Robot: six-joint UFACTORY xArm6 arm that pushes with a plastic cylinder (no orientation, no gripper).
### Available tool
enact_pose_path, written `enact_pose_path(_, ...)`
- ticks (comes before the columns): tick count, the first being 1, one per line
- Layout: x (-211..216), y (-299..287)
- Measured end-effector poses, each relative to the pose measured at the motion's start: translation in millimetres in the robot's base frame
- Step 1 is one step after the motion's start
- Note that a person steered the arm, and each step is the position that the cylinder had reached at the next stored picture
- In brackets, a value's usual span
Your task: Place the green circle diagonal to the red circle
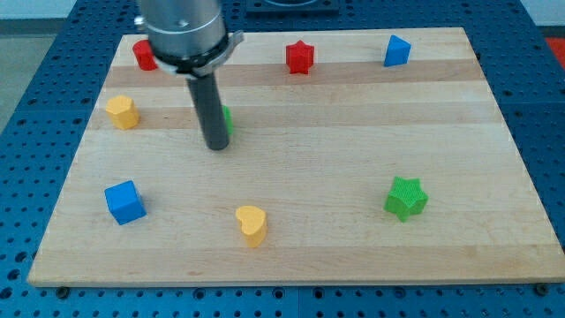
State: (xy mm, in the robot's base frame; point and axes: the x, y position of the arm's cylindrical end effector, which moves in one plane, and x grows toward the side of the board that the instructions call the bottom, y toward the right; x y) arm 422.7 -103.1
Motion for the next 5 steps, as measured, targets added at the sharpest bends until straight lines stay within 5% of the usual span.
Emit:
enact_pose_path(1,-55,-35)
enact_pose_path(3,-65,16)
enact_pose_path(5,-123,-50)
